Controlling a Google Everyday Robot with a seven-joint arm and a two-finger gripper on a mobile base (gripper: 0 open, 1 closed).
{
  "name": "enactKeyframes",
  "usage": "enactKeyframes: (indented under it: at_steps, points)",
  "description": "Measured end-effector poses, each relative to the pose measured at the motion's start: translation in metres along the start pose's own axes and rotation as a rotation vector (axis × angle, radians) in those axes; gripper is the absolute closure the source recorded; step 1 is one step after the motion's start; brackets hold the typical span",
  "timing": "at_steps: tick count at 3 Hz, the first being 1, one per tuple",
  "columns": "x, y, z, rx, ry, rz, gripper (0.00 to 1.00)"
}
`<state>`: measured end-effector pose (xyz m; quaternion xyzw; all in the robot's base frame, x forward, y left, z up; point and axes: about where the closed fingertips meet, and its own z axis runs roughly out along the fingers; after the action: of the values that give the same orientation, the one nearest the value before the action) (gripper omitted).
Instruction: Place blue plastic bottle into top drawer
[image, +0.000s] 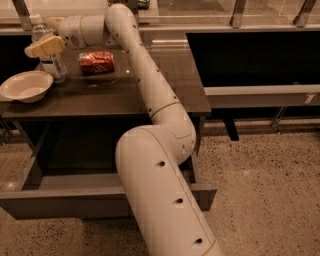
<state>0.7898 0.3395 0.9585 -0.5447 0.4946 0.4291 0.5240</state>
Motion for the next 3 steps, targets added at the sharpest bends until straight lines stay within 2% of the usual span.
enactKeyframes:
  at_steps: [1,2,3]
  points:
    - [0.000,0.007,0.006,-0.025,0.019,0.013,0.42]
    - [-0.012,0.000,-0.005,-0.006,-0.001,0.008,0.72]
    - [-0.033,-0.006,-0.027,0.018,-0.043,-0.047,0.96]
